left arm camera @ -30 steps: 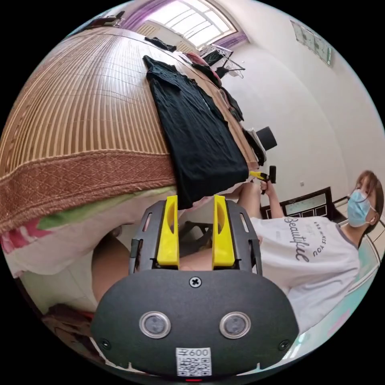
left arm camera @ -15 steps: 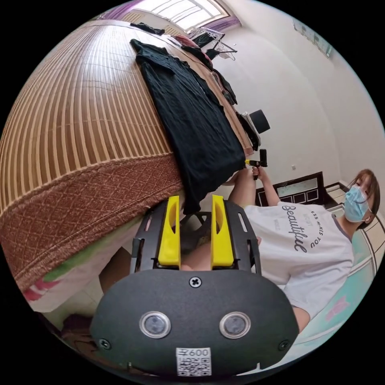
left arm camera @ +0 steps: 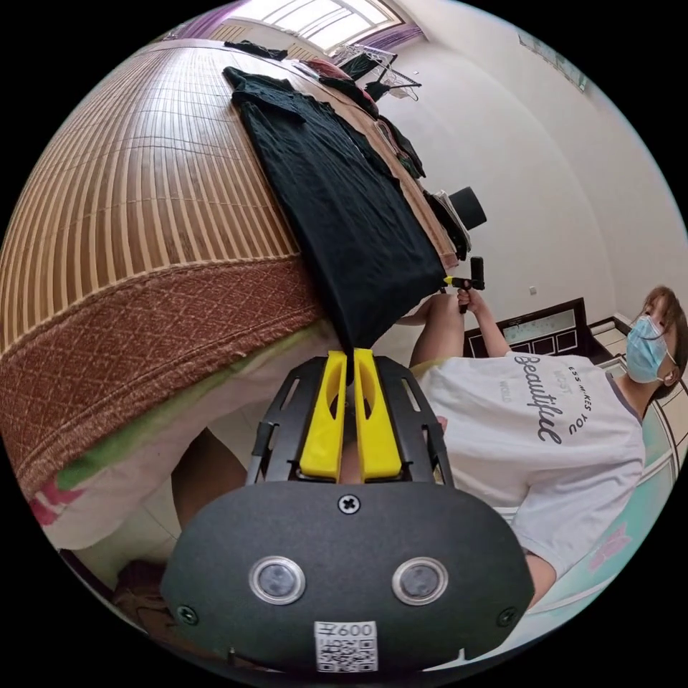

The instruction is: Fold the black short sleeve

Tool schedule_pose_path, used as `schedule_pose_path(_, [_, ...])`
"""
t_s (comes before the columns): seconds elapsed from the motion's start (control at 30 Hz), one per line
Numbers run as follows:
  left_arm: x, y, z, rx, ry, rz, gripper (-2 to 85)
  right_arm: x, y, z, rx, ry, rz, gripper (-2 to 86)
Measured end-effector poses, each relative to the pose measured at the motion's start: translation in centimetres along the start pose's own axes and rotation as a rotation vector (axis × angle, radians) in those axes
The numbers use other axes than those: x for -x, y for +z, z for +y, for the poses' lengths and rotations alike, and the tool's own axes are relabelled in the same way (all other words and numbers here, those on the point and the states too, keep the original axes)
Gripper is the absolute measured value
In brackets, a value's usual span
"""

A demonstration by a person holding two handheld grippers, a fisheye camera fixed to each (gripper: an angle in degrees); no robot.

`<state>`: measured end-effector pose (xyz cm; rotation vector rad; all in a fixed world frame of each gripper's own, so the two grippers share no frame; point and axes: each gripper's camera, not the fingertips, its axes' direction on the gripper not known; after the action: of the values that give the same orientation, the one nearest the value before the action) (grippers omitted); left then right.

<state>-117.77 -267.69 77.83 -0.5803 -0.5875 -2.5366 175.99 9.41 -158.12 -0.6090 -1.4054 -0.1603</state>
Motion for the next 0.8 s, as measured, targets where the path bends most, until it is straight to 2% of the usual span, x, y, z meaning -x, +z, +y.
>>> schedule_pose_path(0.1, [-3.4,-1.4,1.5,-0.003,-0.014,0.008,2.4,3.3,-2.1,0.6,0.043,0.011,0.012,13.6])
schedule_pose_path(0.23, [-8.9,-4.2,4.2,-0.041,0.003,0.096,2.4,8.2,-7.3,2.3,0.037,-0.005,-0.089,13.1])
schedule_pose_path(0.5, [-20.5,-10.2,11.9,-0.316,0.102,0.310,2.7,16.1,-22.6,8.5,-0.225,-0.092,-0.359,11.3])
schedule_pose_path(0.67, [-29.0,-15.8,16.0,-0.590,0.312,0.508,2.7,21.1,-32.2,10.2,-0.463,-0.301,-0.605,9.3])
schedule_pose_path(0.8, [-33.9,-19.6,15.6,-0.711,0.452,0.550,2.6,23.3,-36.2,8.6,-0.558,-0.408,-0.706,7.6])
